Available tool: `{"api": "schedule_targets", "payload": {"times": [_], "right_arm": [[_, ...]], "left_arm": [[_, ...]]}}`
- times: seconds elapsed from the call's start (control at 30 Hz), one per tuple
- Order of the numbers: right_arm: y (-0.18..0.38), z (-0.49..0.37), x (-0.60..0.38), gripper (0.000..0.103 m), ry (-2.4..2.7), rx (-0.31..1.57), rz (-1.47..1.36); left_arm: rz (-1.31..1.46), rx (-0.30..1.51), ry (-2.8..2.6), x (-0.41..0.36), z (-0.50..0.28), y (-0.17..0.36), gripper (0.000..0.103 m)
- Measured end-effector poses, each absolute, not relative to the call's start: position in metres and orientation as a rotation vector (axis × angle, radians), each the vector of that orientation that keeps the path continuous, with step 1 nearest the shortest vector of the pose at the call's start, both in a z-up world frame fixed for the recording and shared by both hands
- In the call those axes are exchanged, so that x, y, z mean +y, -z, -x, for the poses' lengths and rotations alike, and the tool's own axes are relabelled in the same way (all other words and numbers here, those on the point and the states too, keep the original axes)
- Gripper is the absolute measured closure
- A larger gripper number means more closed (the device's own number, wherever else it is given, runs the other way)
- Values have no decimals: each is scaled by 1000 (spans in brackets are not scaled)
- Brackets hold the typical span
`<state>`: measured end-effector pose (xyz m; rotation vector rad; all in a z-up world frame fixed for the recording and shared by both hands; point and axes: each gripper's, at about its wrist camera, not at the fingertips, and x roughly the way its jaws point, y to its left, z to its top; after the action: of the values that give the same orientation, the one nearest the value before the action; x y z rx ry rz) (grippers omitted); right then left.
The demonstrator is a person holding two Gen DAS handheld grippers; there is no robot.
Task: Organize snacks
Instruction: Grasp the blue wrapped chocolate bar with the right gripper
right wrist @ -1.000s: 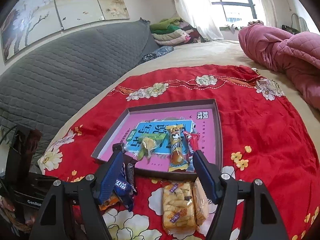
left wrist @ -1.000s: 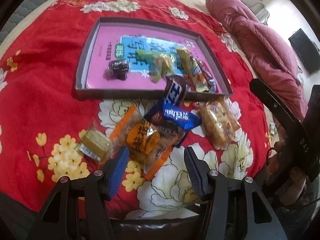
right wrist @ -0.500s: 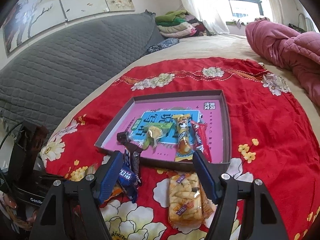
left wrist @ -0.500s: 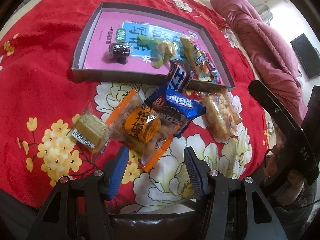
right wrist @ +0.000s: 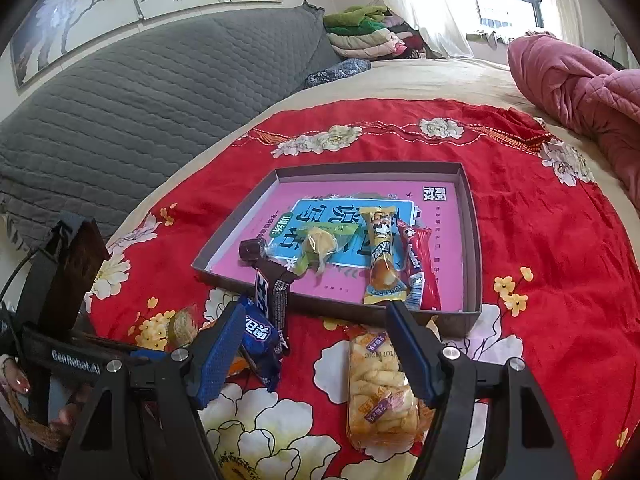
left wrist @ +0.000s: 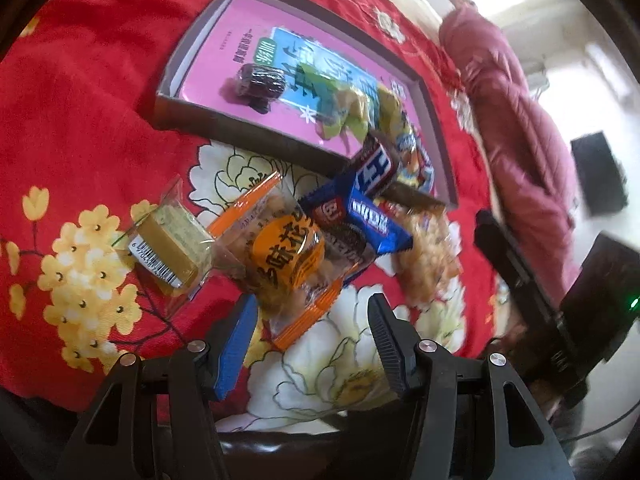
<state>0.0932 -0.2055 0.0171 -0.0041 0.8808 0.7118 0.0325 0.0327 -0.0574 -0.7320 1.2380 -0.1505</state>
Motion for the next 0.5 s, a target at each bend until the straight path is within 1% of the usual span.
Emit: {"api": "schedule_targets", "payload": {"times": [0.5], "right_arm": [[12,-86,-170,32,-785,965,152]], "left_arm": [[913,1193,91,52,-47,68,44]]}}
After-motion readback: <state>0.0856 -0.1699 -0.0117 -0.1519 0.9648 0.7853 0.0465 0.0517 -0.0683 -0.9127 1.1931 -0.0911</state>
